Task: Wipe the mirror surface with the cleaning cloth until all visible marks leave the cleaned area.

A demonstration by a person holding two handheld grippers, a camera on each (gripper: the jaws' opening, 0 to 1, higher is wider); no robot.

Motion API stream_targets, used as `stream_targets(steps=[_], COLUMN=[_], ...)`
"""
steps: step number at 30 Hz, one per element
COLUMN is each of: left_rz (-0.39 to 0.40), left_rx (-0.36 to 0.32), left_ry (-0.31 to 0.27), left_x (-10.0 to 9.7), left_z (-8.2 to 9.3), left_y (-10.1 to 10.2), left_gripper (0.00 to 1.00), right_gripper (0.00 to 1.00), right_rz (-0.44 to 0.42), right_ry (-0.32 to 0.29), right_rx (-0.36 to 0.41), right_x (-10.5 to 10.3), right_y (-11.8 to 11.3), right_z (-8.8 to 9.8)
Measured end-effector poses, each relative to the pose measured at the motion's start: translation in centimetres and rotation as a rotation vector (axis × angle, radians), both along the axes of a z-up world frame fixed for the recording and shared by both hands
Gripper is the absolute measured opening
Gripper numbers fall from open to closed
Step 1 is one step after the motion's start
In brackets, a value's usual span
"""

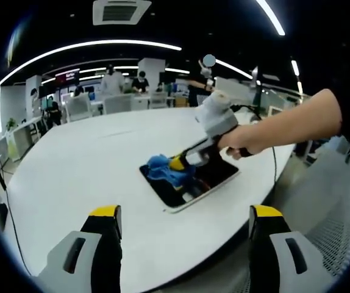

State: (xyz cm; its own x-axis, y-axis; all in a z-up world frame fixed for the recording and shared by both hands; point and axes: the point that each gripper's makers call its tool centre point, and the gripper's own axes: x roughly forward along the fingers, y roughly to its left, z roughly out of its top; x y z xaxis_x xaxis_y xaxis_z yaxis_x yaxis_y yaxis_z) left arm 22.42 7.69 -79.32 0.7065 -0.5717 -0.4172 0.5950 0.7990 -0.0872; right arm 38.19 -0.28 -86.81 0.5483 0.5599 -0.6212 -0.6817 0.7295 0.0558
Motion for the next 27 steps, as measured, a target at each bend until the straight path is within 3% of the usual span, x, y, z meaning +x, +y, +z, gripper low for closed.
stream_targets(steps=[27], left_rz=[0.007], left_rx=[-0.007], left_ry=[-0.007], left_x=[0.1], left_z=[0.1], left_y=[0.1], left_gripper=[0.84], right_gripper=[0.0], right_rz=[0.071], right_ry=[-0.005], right_rx=[0.001], right_x=[-3.7], right_y=[0.2], right_z=[0.1])
